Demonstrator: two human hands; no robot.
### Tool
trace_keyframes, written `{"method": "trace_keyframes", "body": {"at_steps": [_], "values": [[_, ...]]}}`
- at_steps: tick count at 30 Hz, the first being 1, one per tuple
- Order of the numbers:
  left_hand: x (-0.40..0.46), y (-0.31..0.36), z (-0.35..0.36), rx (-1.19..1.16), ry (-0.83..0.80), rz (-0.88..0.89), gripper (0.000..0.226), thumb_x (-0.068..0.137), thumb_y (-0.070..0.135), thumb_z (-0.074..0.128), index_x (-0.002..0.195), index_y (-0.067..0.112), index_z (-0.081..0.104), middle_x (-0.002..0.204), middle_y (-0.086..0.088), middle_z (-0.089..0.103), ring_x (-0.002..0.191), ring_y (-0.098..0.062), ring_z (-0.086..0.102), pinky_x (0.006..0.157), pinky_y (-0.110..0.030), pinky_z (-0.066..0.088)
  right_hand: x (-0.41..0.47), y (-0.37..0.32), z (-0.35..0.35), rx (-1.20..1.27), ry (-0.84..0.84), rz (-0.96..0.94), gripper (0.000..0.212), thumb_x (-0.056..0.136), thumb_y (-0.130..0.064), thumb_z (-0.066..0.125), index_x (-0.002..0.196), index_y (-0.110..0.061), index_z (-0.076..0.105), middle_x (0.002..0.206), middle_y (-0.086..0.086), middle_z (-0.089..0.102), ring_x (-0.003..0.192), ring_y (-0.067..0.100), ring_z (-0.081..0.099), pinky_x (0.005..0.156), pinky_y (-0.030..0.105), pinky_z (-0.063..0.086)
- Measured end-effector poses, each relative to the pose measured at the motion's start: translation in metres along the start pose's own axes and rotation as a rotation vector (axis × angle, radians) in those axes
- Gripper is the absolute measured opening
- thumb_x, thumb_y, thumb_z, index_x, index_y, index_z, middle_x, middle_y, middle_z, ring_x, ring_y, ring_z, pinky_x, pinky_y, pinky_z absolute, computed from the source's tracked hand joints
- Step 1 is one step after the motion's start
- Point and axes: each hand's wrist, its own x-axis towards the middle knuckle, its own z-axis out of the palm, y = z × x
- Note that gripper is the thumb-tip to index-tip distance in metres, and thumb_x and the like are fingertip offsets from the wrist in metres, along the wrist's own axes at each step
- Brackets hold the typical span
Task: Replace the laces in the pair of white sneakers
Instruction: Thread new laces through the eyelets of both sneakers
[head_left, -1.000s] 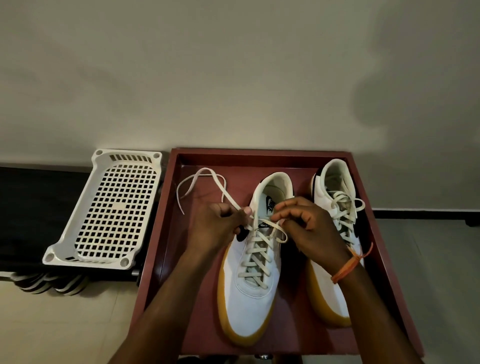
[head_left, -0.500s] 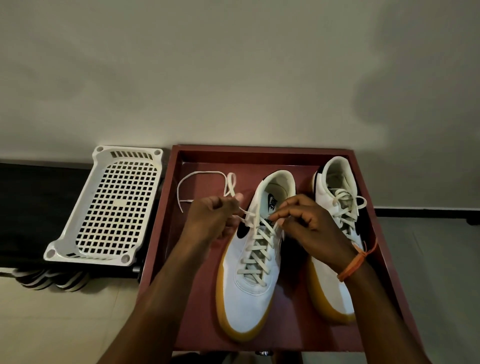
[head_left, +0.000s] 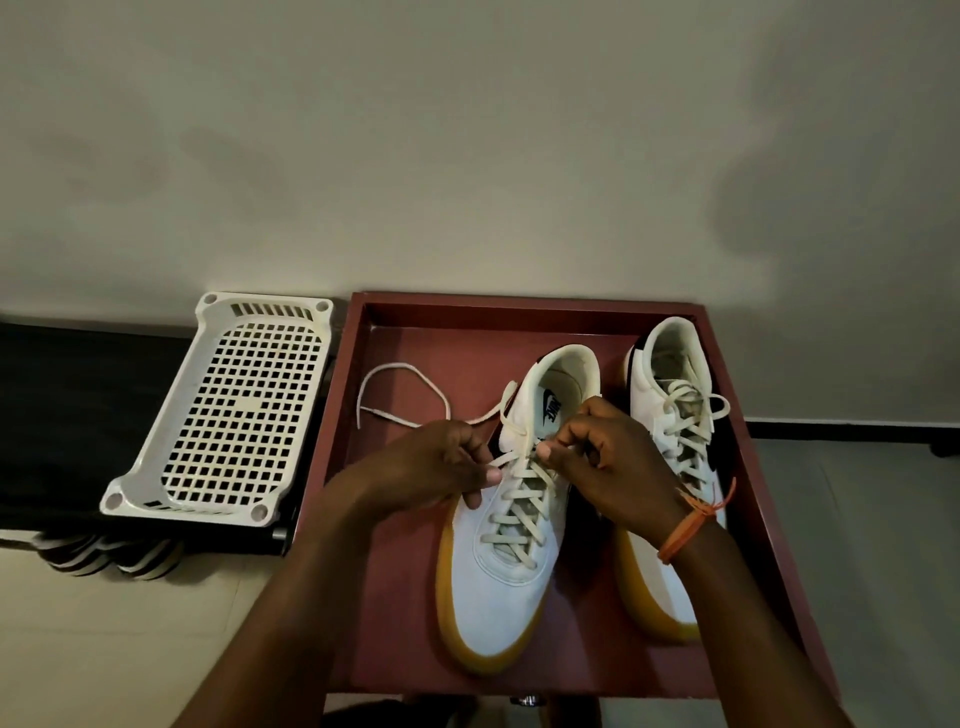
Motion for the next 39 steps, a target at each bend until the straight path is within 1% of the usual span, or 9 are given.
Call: {"method": "trace_keyframes", "body": {"at_steps": [4,13,18,24,28,31,33,36,39], "values": [[-0.015,0.026,-0.008,-0.275,0.080,0.113,0.018,0.093,0.009,0.065,0.106,-0.001,0.060,0.084,-0.012,0.076,0.050,-0.007,0.051,0.045,-0.014,0.038,-0.002,-0.012,-0.010,-0.006,0.126,-0.013,0.025,0.078,-0.019,0.080,0.099,-0.019,0.067,0.100,-0.006,0.049,0.081,-0.006,0.051,0.069,0.005,0.039],[-0.022,0.059,0.008,-0.497,0.146,0.317,0.030,0.095,-0.011,0.051,0.122,-0.005,0.062,0.106,-0.022,0.072,0.065,-0.010,0.064,0.055,-0.013,0.047,-0.004,-0.069,-0.010,1.107,-0.107,0.297,0.051,0.076,-0.010,0.050,0.127,-0.003,0.056,0.095,0.025,0.068,0.081,0.027,0.067,0.074,0.038,0.053],[-0.014,0.046,0.004,-0.021,0.451,0.357,0.013,0.088,0.003,0.070,0.098,0.006,0.077,0.071,-0.001,0.072,0.046,0.000,0.058,0.047,-0.014,0.045,-0.008,-0.063,-0.030,0.961,-0.044,0.287,0.029,0.093,-0.013,0.058,0.121,-0.006,0.062,0.069,0.009,0.062,0.069,0.020,0.061,0.075,0.036,0.051],[-0.004,0.010,-0.012,0.516,0.437,0.155,0.004,0.086,0.018,0.075,0.083,0.015,0.076,0.074,0.004,0.071,0.048,0.001,0.057,0.054,-0.022,0.046,-0.007,-0.038,-0.064,0.965,0.141,0.398,0.020,0.078,-0.021,0.064,0.090,-0.011,0.076,0.068,0.001,0.056,0.059,0.006,0.050,0.056,0.018,0.043],[-0.004,-0.002,-0.026,0.170,0.473,0.160,0.025,0.094,0.015,0.064,0.070,0.015,0.062,0.061,0.004,0.055,0.051,-0.009,0.050,0.054,-0.033,0.047,-0.009,-0.015,-0.079,0.918,0.233,0.484,0.018,0.083,-0.019,0.064,0.094,-0.010,0.074,0.064,0.000,0.059,0.058,0.010,0.050,0.055,0.020,0.040],[-0.013,0.007,-0.031,-0.623,0.429,0.185,0.008,0.095,0.015,0.056,0.087,0.014,0.059,0.089,-0.003,0.063,0.083,-0.009,0.058,0.083,-0.029,0.048,-0.011,-0.001,-0.079,0.833,0.256,0.540,0.015,0.091,-0.017,0.062,0.095,-0.010,0.075,0.066,0.000,0.060,0.059,0.011,0.047,0.053,0.022,0.037],[-0.019,0.013,-0.036,-0.933,0.276,0.207,0.010,0.088,0.020,0.055,0.086,0.011,0.056,0.079,-0.006,0.061,0.082,-0.016,0.062,0.088,-0.032,0.050,-0.012,0.001,-0.077,0.802,0.221,0.553,0.016,0.092,-0.016,0.062,0.097,-0.007,0.074,0.067,0.001,0.061,0.057,0.011,0.043,0.052,0.022,0.036],[-0.019,0.013,-0.033,-0.914,0.289,0.098,0.022,0.091,0.022,0.053,0.072,0.010,0.053,0.055,-0.002,0.045,0.059,-0.019,0.055,0.071,-0.033,0.048,-0.013,-0.005,-0.073,0.677,0.147,0.544,0.018,0.094,-0.018,0.062,0.098,-0.006,0.073,0.070,0.006,0.068,0.050,0.010,0.038,0.048,0.021,0.034],[-0.014,0.003,-0.030,-0.437,0.512,-0.047,0.040,0.097,0.033,0.058,0.063,0.012,0.054,0.047,0.000,0.043,0.045,-0.014,0.043,0.052,-0.026,0.039,-0.015,-0.007,-0.070,0.511,0.097,0.545,0.022,0.094,-0.024,0.062,0.091,-0.005,0.072,0.072,0.011,0.073,0.047,0.012,0.036,0.044,0.019,0.036]]}}
